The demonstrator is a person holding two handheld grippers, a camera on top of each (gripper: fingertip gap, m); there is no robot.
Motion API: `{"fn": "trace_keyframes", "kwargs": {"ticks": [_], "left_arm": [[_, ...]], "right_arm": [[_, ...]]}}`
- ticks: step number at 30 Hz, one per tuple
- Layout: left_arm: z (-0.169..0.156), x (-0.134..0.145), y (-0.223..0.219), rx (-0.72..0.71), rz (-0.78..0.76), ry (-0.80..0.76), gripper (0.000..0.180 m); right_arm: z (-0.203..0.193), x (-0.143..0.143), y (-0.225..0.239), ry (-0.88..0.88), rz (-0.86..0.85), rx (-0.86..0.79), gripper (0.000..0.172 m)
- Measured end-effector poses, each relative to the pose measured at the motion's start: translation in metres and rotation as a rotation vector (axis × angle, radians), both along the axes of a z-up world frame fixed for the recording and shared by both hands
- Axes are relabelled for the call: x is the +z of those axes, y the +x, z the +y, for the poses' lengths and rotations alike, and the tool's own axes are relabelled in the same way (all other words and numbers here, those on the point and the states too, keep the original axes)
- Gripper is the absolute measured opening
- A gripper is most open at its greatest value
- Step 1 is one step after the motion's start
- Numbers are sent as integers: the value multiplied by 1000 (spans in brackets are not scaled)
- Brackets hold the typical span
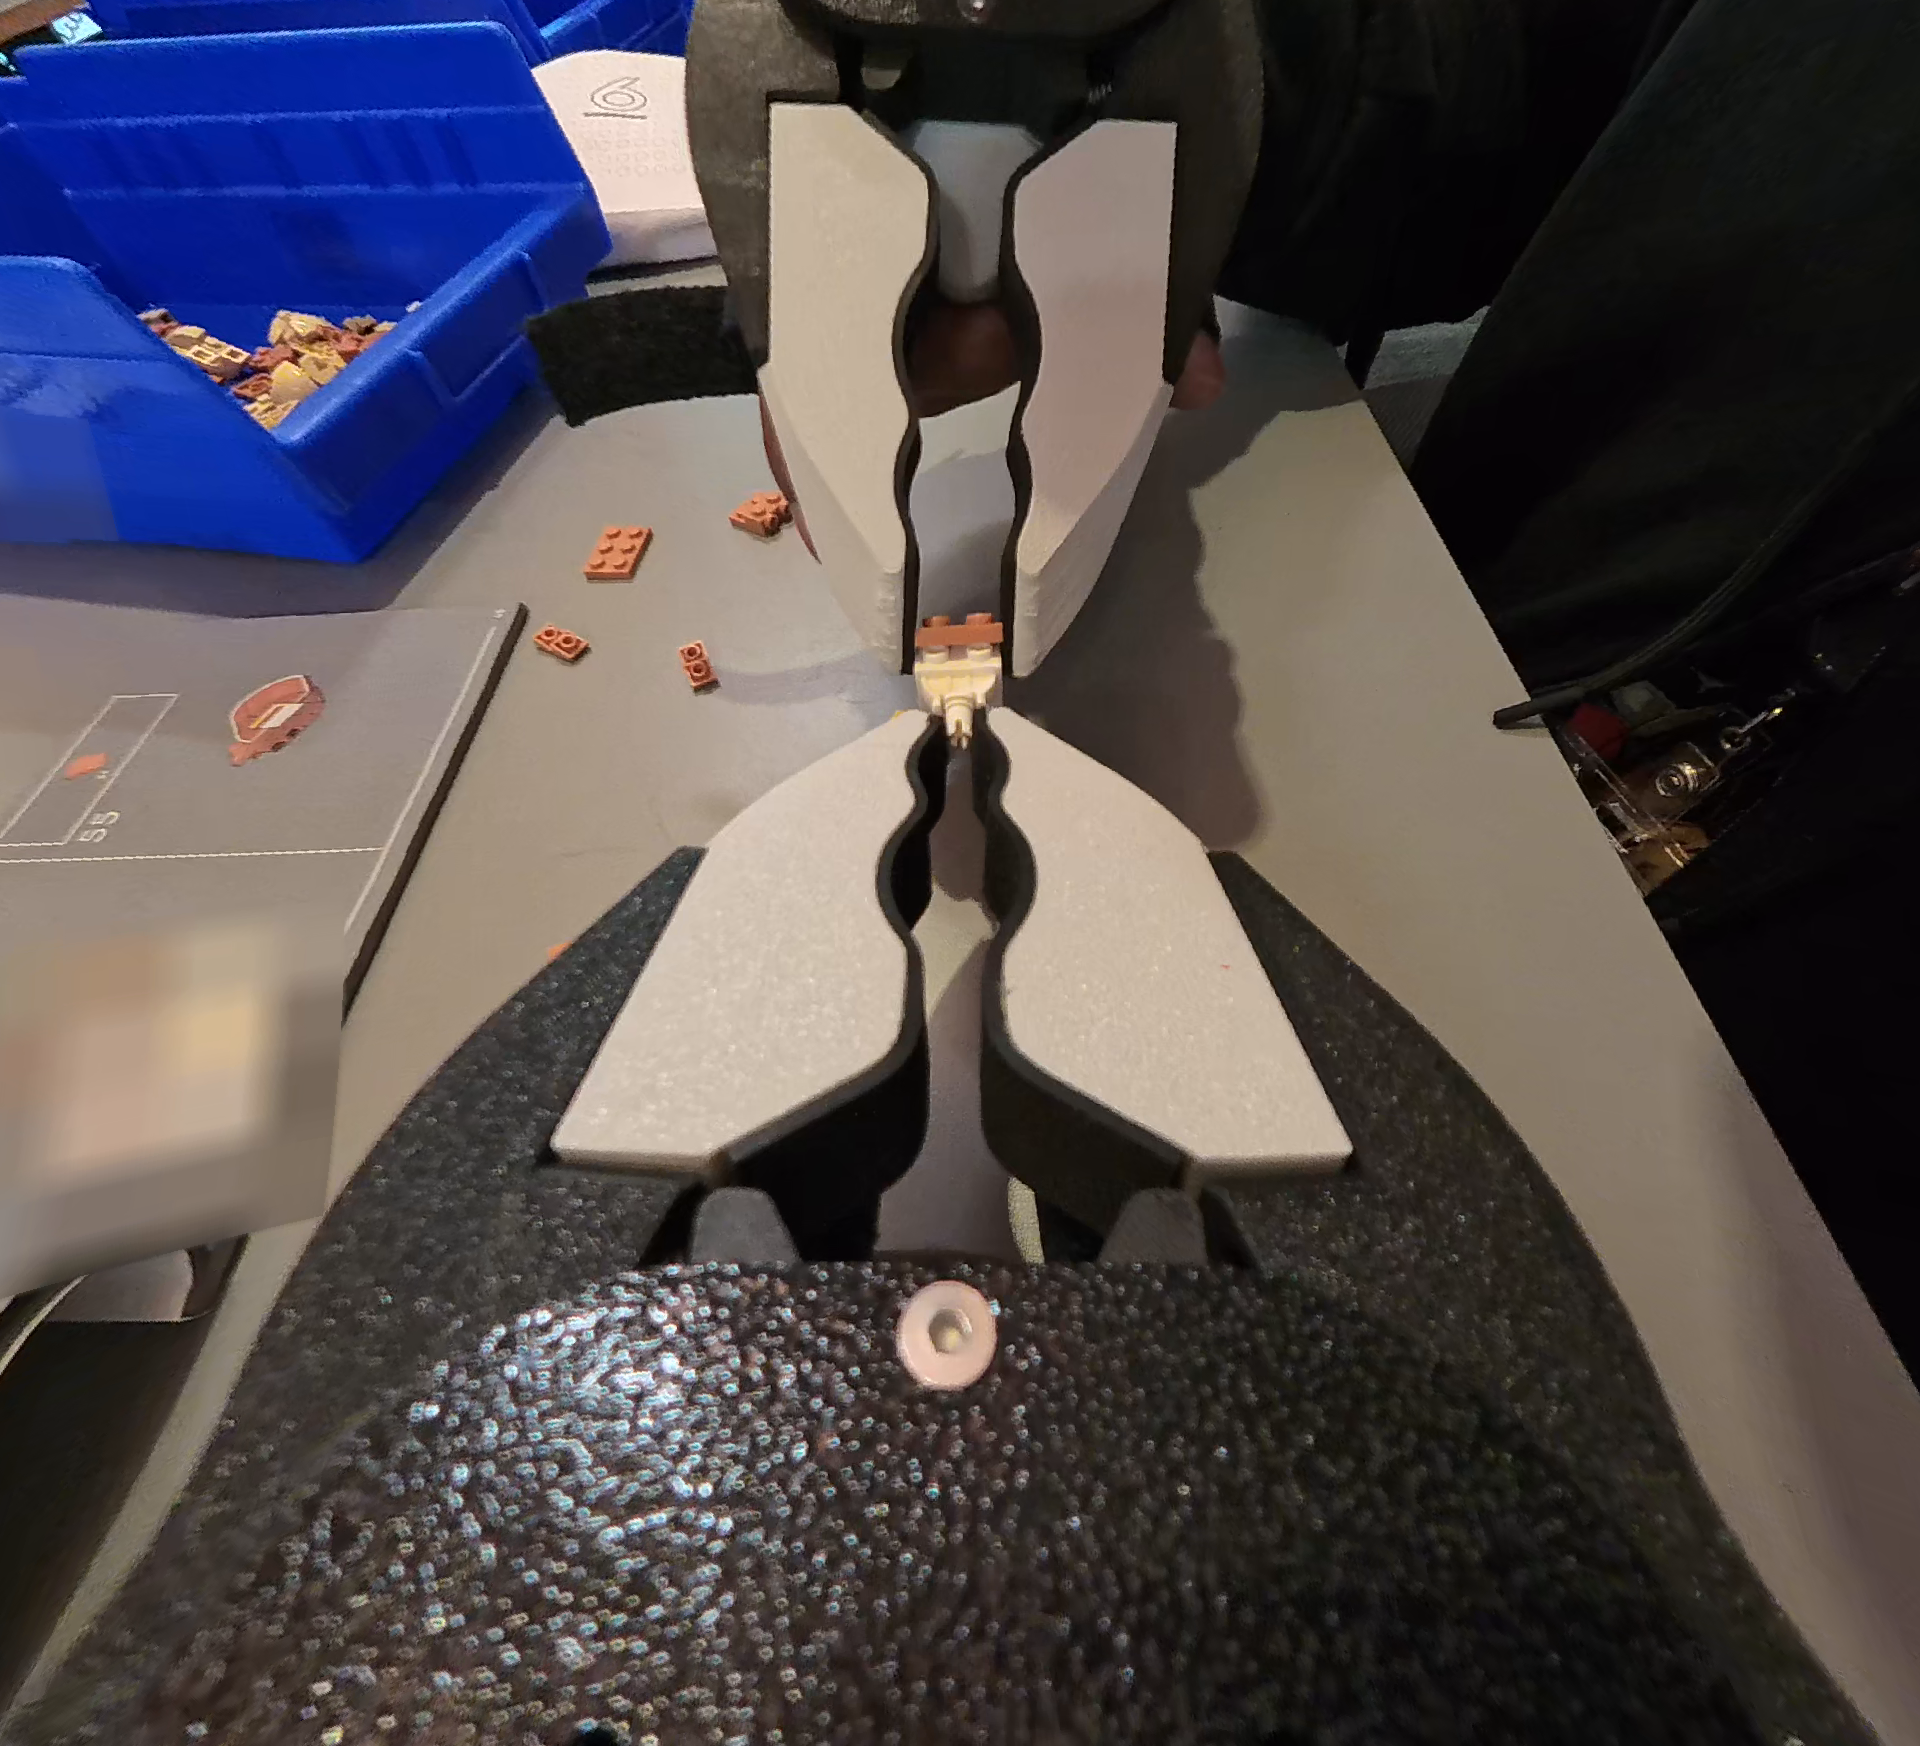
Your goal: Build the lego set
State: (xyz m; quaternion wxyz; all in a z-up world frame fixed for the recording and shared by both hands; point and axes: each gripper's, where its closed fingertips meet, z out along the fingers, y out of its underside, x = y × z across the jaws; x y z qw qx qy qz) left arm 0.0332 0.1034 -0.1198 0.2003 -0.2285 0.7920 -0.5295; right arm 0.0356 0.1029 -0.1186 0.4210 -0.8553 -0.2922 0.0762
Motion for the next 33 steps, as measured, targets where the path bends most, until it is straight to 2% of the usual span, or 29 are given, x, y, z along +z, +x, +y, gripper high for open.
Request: {"fn": "trace_keyframes", "kwargs": {"ticks": [15, 20, 23, 26, 31, 33], "left_arm": [[-2, 1, -1, -9, -4, -10, 4], [-2, 3, -1, -7, -6, -19, 4], [-1, 6, 0, -3, -7, -47, 4], [4, 13, 1, 9, -4, -88, 4], [8, 20, 2, 14, 30, -153, 4], [9, 19, 3, 18, 37, -144, 4]], "right_arm": [[2, 1, -4, 6, 2, -12, 18], [4, 7, -6, 40, 13, -13, 28], [5, 17, -4, 120, -2, -9, 36], [-3, 28, -1, 274, -96, 51, 38], [-10, 41, 16, 573, -480, 112, 37], [-11, 41, 14, 619, -536, 148, 37]]}}
